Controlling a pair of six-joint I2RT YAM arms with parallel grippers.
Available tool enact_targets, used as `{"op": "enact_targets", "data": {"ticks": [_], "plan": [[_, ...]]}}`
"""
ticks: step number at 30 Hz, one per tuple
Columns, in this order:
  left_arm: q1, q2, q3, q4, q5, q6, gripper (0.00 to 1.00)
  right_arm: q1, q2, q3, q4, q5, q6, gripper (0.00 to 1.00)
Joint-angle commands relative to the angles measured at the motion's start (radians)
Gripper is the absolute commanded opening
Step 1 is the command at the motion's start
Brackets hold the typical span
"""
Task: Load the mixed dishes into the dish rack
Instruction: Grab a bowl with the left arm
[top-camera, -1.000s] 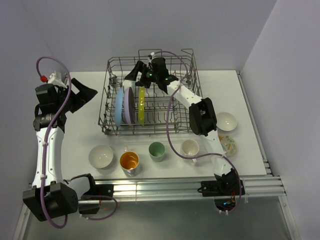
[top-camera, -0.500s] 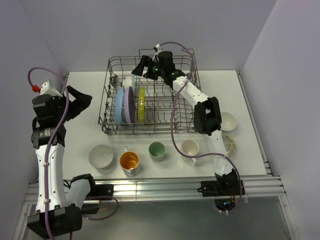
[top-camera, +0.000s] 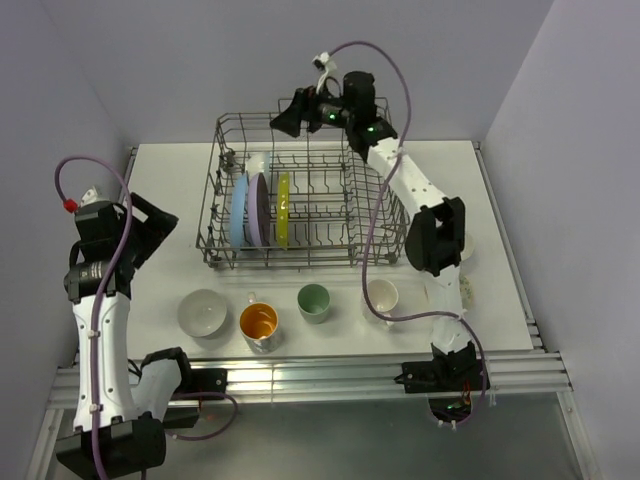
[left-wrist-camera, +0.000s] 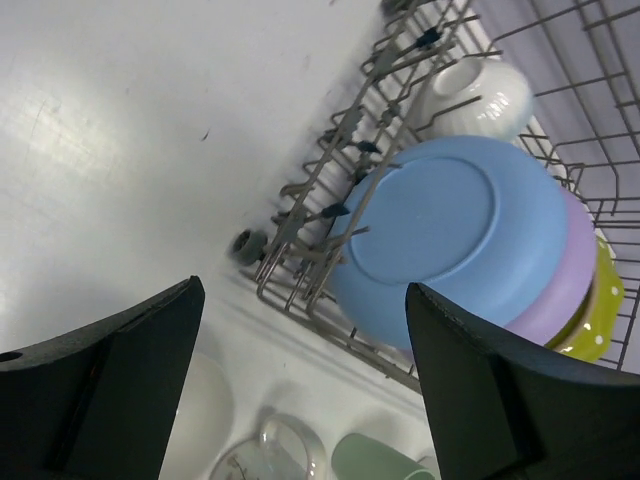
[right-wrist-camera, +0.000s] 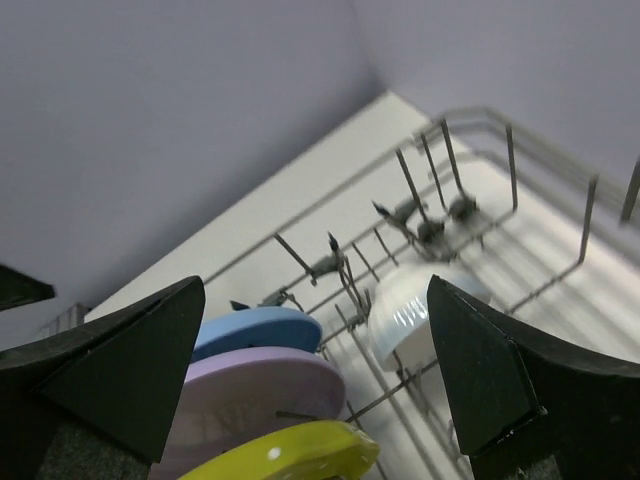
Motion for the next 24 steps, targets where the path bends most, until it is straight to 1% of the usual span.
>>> {"op": "enact_targets", "data": {"ticks": [1, 3, 5, 7, 8, 9, 10, 12, 13, 14, 16, 19, 20, 22, 24], "plan": [[-0.003, -0.023, -0.019, -0.109, -0.053, -0.079, 0.89, -0.052, -0.132, 0.008, 0.137, -0.193, -0.092, 1.0], [-0.003, -0.006, -0.037, -0.169, -0.043, -0.11, 0.88, -0.069, -0.157, -0.003, 0.149, -0.258, -0.087, 1.0], [-0.005, 0.021, -0.039, -0.251, -0.049, -0.125, 0.88, -0.067, -0.183, 0.0, 0.085, -0.312, -0.151, 1.0], [-0.009, 0.048, -0.045, -0.299, -0.047, -0.127, 0.87, -0.066, -0.21, -0.028, 0.044, -0.344, -0.17, 1.0], [-0.014, 0.063, -0.048, -0.317, -0.035, -0.13, 0.84, -0.066, -0.221, -0.046, 0.042, -0.355, -0.166, 1.0], [-0.025, 0.103, -0.058, -0.35, -0.03, -0.128, 0.84, -0.066, -0.23, -0.087, 0.045, -0.361, -0.166, 1.0], [-0.061, 0.126, -0.063, -0.364, -0.039, -0.128, 0.84, -0.067, -0.249, -0.107, 0.053, -0.366, -0.164, 1.0], [-0.103, 0.192, -0.065, -0.393, -0.1, -0.14, 0.84, -0.067, -0.261, -0.152, 0.056, -0.381, -0.147, 1.0], [-0.132, 0.212, -0.063, -0.394, -0.114, -0.143, 0.83, -0.069, -0.266, -0.163, 0.095, -0.387, -0.135, 1.0], [-0.146, 0.229, -0.059, -0.394, -0.119, -0.153, 0.77, -0.072, -0.272, -0.17, 0.109, -0.393, -0.098, 1.0], [-0.182, 0.284, -0.049, -0.394, -0.168, -0.159, 0.73, -0.074, -0.275, -0.192, 0.161, -0.412, -0.06, 1.0], [-0.224, 0.334, -0.025, -0.416, -0.254, -0.177, 0.73, -0.078, -0.277, -0.193, 0.182, -0.422, -0.017, 1.0], [-0.25, 0.335, -0.02, -0.42, -0.269, -0.179, 0.73, -0.081, -0.277, -0.192, 0.182, -0.424, -0.015, 1.0], [-0.264, 0.324, -0.011, -0.427, -0.295, -0.183, 0.73, -0.086, -0.28, -0.198, 0.185, -0.427, -0.006, 1.0], [-0.266, 0.293, -0.023, -0.425, -0.293, -0.183, 0.73, -0.09, -0.281, -0.212, 0.188, -0.428, 0.0, 1.0]]}}
